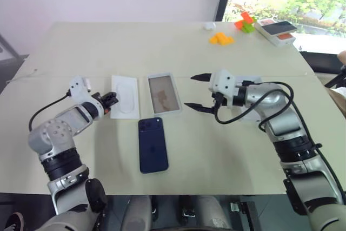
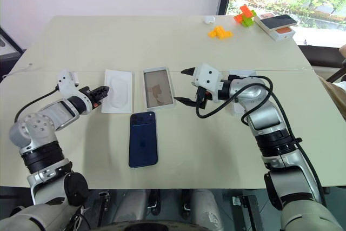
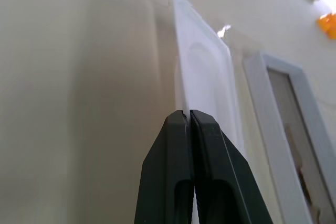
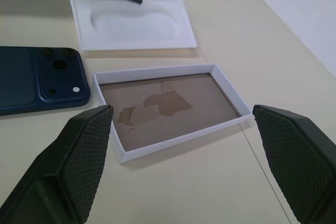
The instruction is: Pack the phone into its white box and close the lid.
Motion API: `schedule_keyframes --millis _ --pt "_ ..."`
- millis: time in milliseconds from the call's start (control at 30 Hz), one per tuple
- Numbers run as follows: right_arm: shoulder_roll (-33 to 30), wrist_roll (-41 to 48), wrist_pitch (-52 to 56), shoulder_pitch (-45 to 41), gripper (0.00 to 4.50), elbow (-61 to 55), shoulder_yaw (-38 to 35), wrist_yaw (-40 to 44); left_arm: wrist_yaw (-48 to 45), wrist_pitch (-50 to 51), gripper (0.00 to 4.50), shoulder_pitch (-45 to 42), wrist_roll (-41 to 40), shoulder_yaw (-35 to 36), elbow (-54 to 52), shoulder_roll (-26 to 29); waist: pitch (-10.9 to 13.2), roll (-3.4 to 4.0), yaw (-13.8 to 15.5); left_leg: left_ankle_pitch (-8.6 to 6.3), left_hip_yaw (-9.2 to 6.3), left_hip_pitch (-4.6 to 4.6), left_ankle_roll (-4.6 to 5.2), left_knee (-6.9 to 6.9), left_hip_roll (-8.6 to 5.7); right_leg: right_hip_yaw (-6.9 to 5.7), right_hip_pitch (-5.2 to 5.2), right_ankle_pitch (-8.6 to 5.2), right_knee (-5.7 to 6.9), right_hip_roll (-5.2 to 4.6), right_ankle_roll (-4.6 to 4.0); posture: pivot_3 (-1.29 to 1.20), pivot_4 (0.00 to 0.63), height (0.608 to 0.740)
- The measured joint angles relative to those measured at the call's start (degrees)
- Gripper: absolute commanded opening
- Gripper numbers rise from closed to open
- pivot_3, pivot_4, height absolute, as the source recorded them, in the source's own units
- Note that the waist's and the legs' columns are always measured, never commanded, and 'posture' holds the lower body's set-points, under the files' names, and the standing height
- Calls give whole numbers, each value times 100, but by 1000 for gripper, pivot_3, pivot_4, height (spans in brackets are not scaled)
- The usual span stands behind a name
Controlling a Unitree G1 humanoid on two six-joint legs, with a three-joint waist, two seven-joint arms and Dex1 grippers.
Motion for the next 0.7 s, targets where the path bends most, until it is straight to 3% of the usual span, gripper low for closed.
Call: schedule_keyframes --millis 467,700 --pt "-11 -35 -109 -1 4500 169 -2 0 929 223 41 -161 -1173 891 -181 -766 3 -6 2 -1 -3 -3 1 1 0 0 -1 -5 0 2 9 0 150 737" --pt "-34 -63 -200 -2 4500 244 -10 -2 1560 -44 41 -644 -1542 624 -293 -1448 8 -18 9 -1 -6 -9 1 6 -6 -1 -1 -5 -1 -1 11 0 150 737"
